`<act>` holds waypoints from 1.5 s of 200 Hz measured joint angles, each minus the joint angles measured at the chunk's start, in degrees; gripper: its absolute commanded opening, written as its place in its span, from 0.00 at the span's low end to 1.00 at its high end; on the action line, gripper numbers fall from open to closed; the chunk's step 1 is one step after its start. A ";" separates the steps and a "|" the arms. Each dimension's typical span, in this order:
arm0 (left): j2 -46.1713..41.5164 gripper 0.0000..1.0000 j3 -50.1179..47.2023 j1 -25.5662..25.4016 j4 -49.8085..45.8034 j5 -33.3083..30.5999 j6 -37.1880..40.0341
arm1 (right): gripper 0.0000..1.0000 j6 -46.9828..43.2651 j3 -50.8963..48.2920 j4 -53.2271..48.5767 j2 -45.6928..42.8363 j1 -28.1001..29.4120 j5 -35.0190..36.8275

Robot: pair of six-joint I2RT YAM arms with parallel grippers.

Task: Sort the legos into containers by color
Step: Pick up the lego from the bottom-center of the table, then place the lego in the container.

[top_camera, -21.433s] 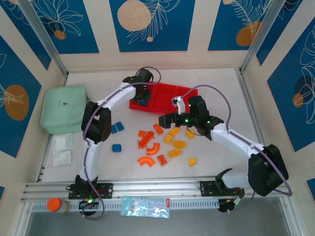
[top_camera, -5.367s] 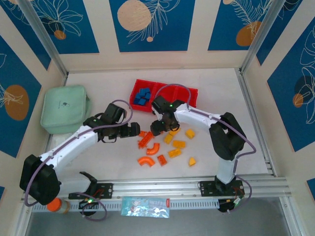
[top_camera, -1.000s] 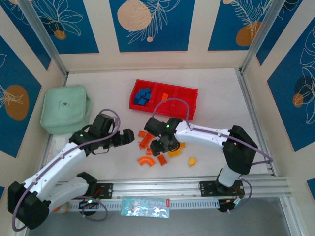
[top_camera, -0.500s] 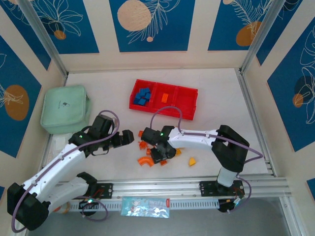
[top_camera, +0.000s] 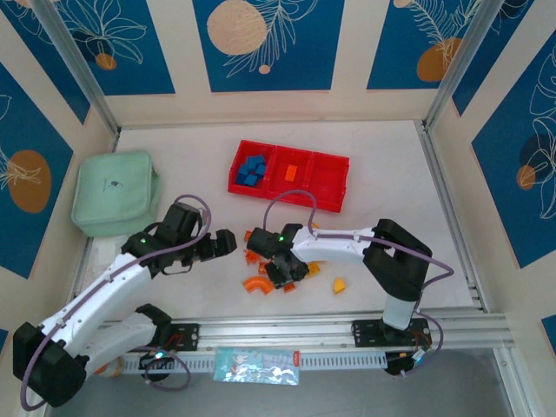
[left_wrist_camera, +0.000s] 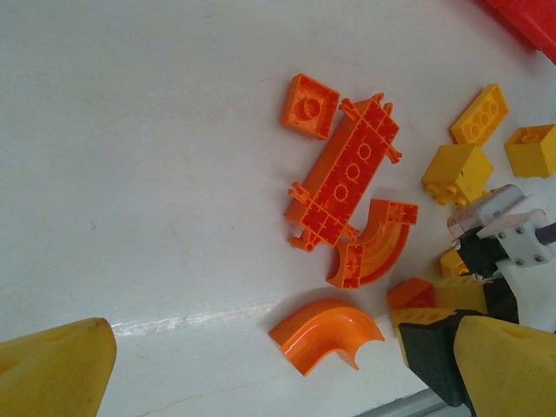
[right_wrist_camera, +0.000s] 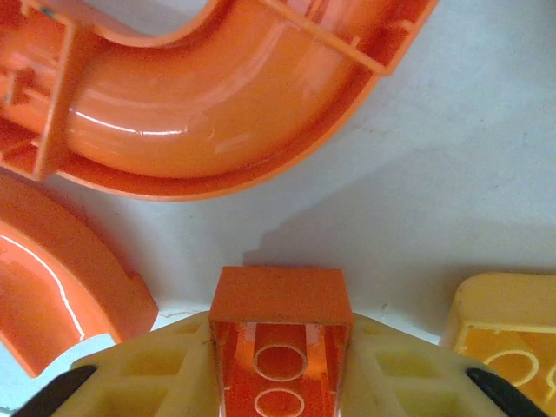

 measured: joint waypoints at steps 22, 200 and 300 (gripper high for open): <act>0.48 0.99 0.00 0.00 0.02 0.00 0.02 | 0.32 -0.11 0.11 -0.39 -0.11 -0.02 0.24; 13.14 0.99 9.81 0.11 6.97 -0.46 1.81 | 0.32 -13.05 43.23 -6.56 14.80 -26.80 2.03; 16.48 0.99 12.50 0.92 8.37 -0.48 3.26 | 0.34 -13.99 58.12 -5.90 31.28 -30.62 2.71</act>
